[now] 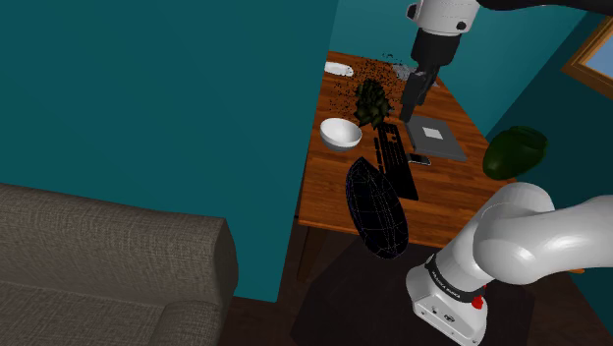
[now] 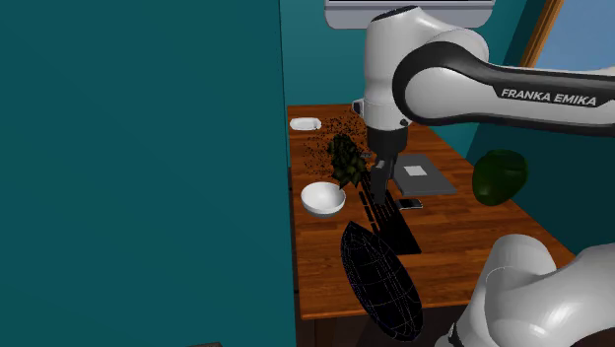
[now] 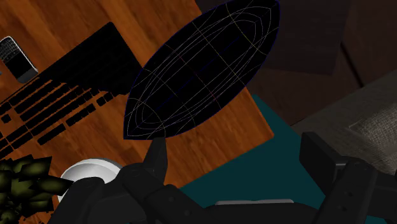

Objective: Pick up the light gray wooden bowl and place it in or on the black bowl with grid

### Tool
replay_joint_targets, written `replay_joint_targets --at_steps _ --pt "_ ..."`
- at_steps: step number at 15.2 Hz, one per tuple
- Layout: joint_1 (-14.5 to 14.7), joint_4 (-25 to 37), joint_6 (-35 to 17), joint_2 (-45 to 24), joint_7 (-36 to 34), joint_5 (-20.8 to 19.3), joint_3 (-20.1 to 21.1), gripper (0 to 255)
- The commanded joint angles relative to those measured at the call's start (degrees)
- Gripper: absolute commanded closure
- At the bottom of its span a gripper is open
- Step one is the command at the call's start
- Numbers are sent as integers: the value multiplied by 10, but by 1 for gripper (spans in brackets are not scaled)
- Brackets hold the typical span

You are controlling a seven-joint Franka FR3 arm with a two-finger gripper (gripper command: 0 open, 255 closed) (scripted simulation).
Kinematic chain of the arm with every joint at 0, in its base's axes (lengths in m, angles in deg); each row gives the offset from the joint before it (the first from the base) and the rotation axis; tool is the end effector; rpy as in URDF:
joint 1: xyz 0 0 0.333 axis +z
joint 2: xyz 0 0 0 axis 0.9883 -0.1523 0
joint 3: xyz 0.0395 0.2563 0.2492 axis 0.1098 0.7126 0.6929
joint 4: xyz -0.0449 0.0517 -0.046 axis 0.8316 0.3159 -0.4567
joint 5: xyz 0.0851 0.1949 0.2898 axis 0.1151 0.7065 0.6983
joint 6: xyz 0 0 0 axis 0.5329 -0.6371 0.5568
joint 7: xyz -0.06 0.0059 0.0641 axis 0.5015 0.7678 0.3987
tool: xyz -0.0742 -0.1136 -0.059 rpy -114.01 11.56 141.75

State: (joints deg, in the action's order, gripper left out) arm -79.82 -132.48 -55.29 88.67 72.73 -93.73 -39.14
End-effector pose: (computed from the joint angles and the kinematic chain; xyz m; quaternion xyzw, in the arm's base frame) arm 0.2400 -0.0052 0.5848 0.9951 0.0762 -0.0506 0.0371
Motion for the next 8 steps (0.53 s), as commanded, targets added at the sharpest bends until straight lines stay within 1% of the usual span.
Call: replay_joint_targets --at_steps 1,8 --pt "0 0 0 0 0 0 0 0" --pt "-14 -36 -134 -88 17 -28 -28 0"
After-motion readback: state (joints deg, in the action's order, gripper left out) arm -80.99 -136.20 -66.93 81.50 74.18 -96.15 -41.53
